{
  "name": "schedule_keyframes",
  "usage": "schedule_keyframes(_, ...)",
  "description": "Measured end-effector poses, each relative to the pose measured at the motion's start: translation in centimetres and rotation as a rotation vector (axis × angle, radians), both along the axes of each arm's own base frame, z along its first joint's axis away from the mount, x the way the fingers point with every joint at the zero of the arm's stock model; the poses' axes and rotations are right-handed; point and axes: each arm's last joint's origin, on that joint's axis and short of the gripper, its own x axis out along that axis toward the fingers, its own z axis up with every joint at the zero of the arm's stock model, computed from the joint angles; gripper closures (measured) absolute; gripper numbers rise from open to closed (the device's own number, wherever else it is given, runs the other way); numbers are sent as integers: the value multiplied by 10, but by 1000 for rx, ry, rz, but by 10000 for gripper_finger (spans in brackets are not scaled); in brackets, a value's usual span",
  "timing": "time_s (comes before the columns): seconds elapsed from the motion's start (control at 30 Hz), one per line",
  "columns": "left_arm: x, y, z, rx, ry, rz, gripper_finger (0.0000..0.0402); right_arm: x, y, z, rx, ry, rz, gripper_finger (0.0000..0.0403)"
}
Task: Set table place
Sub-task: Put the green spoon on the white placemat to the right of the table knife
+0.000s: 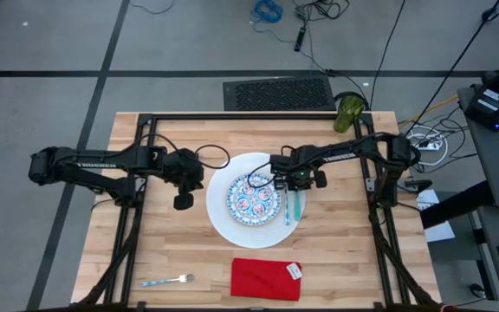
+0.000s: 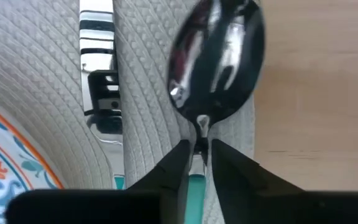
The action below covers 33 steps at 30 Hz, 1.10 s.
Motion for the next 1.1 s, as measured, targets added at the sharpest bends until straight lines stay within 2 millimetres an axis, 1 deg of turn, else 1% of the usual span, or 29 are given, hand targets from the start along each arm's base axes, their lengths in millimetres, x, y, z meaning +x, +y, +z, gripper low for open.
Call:
schedule_keyframes(0.13,0,0,0,0,0,0,402,0,1,0,3,-2,4,386)
schedule_keyframes(0.2,0,0,0,0,0,0,402,1,2,2,-1,1,9,394)
schedule_keyframes(0.5,0,0,0,2,-1,-4,402,12,1,20,-18,-50,-1,391)
schedule_keyframes(1.1,0,0,0,15,-2,-23,402,11,3,21,-11,-32,-45,393)
